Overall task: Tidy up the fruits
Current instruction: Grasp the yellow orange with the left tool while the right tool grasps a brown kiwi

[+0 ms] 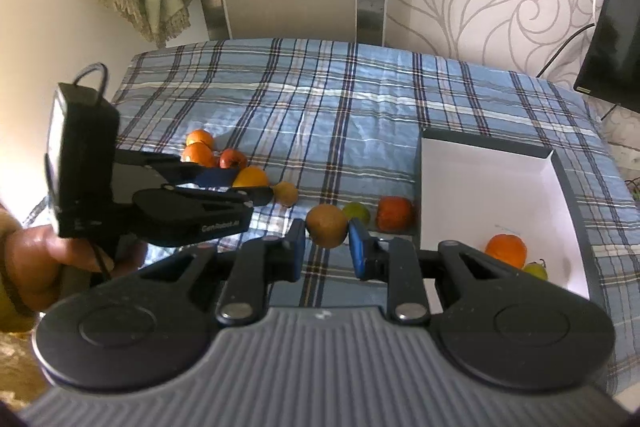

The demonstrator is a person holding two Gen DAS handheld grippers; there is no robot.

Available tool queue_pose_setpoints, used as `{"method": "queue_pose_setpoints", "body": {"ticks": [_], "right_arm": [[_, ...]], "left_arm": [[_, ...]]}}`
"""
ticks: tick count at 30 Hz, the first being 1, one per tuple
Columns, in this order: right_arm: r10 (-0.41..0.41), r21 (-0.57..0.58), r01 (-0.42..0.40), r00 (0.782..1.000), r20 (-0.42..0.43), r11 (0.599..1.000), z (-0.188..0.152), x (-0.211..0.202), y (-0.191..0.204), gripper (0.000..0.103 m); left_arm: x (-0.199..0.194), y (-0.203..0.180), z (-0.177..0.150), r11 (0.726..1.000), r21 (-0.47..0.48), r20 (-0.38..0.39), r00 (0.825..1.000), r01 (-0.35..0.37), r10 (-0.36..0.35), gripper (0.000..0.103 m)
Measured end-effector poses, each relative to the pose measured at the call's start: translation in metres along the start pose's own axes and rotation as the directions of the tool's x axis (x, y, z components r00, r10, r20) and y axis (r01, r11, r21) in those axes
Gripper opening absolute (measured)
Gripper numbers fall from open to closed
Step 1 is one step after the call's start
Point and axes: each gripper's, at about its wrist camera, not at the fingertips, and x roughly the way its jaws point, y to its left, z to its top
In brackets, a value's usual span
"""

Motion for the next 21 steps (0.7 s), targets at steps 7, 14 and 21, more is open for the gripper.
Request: {"method": "queue_pose_setpoints", "body": {"ticks": [7,14,21], "right_arm": [[-0.011,0.015,0.011,1.000,0.015,1.000,-0.001,-0.006,-0.004,0.026],[0.018,0.002,-0.018,1.000,0.019,1.000,-0.003,-0.005,-0.004,0.026],[0.058,-0.006,-0.057,0.998,0.018,0.998,-0.010,-0.007,-0.007,0.026]], "left_arm": [[-0.001,0.000,0.002,1.000,0.000,-0.003,1.000,-0.004,0.004,0.036],[-0.010,-0.003,-0.002,1.000,-0.016,-0.007,1.000,-0.026,0.026,0.036],[-0.024,-0.015,-0.004,0.998,-0.028,0.017,0.998,-0.059,0.059,0.036]]}}
